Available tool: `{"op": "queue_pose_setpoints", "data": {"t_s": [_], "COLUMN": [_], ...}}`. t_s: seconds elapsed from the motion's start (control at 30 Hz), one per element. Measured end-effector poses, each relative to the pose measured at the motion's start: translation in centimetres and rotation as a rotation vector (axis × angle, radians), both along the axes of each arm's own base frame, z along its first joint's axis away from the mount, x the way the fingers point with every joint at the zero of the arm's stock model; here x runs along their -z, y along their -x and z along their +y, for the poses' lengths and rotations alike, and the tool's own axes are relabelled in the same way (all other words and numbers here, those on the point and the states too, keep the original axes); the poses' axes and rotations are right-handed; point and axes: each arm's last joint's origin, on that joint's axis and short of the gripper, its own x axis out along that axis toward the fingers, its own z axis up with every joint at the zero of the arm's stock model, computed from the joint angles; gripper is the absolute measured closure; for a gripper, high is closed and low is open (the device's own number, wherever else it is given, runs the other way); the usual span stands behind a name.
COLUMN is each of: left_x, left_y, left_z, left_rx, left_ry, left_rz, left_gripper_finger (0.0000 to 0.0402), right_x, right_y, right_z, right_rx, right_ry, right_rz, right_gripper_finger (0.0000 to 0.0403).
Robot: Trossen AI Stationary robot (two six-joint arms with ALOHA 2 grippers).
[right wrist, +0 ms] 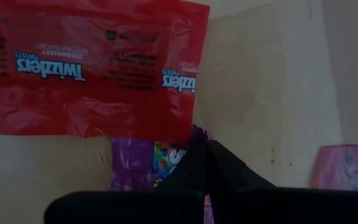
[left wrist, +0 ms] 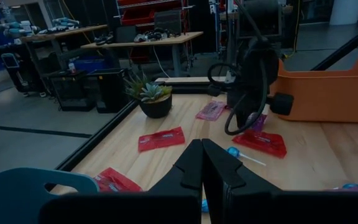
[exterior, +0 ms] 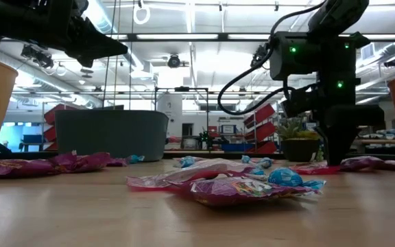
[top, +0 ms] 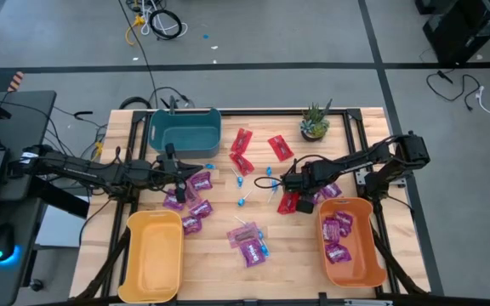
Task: Sort candy
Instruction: Put the purple candy into the orange bin
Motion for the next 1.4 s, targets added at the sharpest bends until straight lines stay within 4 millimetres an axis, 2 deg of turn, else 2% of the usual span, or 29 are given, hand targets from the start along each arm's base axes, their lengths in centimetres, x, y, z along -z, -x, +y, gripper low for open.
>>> {"op": "queue_pose_setpoints", "data": {"t_s": [0.37, 0.73, 1.1, 1.4], "left_x": [0.0, 0.0, -0.1, -0.3], "left_y": [0.0, 0.0, 0.0, 0.0], "left_z": [0.0, 0.0, 0.0, 0.0], "left_rx": [-0.001, -0.002, -0.002, -0.002], "left_ry": [0.014, 0.016, 0.023, 0.030], "left_rz": [-0.005, -0.006, -0.018, -0.043], "left_gripper_finger": [0.0396, 0.0396, 0.0396, 0.0396], "right_x": [-3.7, -7.0, -12.8, -16.9], "right_y": [-0.6, 0.7, 4.1, 7.4], "right_z": [0.3, 0.2, 1.0, 2.0], "right_rx": [0.002, 0.011, 0.002, -0.099], "right_ry": [0.039, 0.115, 0.116, -0.100], "right_rz": [-0.139, -0.285, -0.596, -0.879], "right_gripper_finger": [0.0403, 0.0403, 0.0403, 0.0403]}}
